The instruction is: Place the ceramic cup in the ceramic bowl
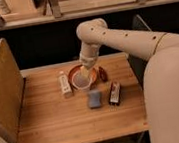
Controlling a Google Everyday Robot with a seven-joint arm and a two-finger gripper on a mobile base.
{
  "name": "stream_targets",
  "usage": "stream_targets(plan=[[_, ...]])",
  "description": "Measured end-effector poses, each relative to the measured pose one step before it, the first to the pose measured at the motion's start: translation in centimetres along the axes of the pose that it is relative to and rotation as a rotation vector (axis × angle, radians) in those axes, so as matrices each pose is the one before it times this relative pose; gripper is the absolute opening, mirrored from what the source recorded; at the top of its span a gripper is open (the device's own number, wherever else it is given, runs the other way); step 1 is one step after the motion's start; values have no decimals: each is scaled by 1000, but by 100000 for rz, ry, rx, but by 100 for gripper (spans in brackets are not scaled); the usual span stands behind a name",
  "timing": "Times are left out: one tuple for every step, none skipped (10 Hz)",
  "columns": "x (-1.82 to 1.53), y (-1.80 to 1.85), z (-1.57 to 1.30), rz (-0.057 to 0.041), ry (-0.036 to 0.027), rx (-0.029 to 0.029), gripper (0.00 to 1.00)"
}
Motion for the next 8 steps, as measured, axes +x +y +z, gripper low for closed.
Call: stream_targets(plan=[[-1587,225,-1005,-3565,-1017,2950,0],[-1130,232,-300,-2575,-89,1791,0],[-1826,242,112,-3454,322,2541,0],[-1626,-216,509,-1468,688,2255,0],[-907,-541,763,34,1113,1460,0],[-993,-745,955,471,1476,1394,0],[-1117,-1155,1282,915,1857,1742,0],[-876,-609,599,771,310,491,0]])
